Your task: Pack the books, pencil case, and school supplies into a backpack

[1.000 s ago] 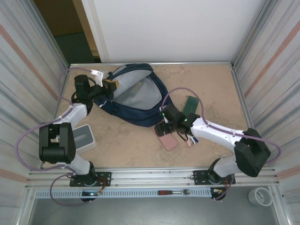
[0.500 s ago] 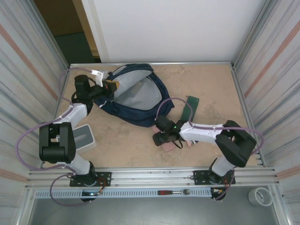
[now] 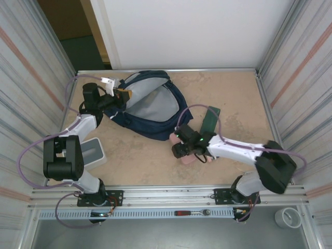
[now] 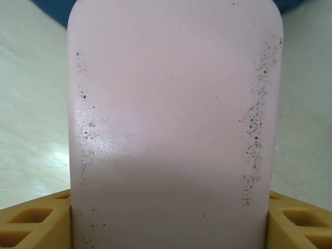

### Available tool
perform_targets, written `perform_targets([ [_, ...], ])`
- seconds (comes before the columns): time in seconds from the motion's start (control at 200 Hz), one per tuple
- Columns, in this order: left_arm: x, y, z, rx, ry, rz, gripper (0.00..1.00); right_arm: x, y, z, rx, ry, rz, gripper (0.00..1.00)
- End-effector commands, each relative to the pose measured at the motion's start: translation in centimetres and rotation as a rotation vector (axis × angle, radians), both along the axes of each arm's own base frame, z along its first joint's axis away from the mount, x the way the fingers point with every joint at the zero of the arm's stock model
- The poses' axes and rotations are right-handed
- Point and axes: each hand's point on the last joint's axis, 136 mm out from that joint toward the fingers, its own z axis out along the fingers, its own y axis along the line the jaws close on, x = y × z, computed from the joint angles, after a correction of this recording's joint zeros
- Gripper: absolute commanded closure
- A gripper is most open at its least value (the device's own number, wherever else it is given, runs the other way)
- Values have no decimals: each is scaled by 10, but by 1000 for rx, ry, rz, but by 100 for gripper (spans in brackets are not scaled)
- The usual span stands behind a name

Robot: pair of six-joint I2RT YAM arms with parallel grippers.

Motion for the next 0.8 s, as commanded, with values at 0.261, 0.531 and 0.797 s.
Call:
perform_targets([
  [0.261, -2, -4, 30, -75, -43, -34, 87, 135, 71, 103, 490, 43, -94, 54],
  [0.531, -4, -3, 30, -57, -44, -23, 87, 208, 82, 76, 586, 119, -215, 54],
  [0.797, -3, -11, 28, -74, -24, -60, 88, 234, 116, 51, 629, 154, -245, 54],
])
